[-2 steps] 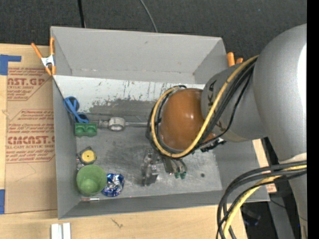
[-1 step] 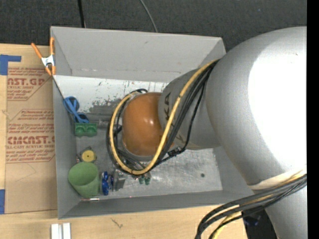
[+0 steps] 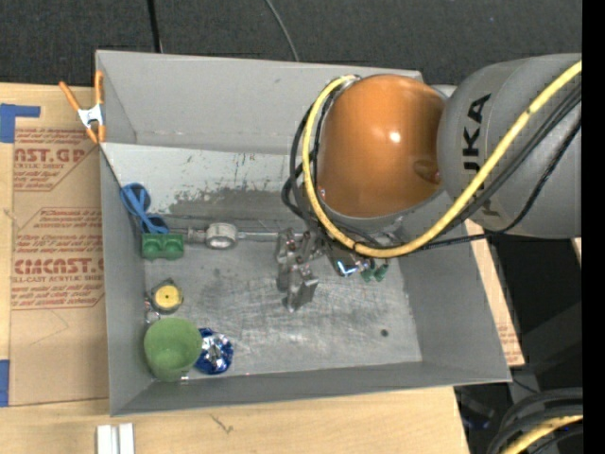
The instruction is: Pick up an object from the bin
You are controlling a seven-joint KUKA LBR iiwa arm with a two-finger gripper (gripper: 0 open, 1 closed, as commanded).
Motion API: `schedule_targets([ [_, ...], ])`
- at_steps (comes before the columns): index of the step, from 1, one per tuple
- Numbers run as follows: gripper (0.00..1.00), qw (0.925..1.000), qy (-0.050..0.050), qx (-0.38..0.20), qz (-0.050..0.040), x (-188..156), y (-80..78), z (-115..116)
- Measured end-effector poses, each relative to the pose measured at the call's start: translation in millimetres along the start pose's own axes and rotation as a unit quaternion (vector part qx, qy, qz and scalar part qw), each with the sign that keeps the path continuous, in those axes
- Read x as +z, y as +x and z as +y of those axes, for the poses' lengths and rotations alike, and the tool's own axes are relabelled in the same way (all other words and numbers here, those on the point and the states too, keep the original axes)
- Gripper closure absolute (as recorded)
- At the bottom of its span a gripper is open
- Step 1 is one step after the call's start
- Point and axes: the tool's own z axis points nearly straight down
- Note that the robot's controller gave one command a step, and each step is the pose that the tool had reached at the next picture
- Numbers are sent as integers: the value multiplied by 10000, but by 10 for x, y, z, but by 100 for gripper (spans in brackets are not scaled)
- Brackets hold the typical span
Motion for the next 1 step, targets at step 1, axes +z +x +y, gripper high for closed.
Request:
schedule_targets([
  [1,100,9997,-20,243,75,1375,-208,278],
])
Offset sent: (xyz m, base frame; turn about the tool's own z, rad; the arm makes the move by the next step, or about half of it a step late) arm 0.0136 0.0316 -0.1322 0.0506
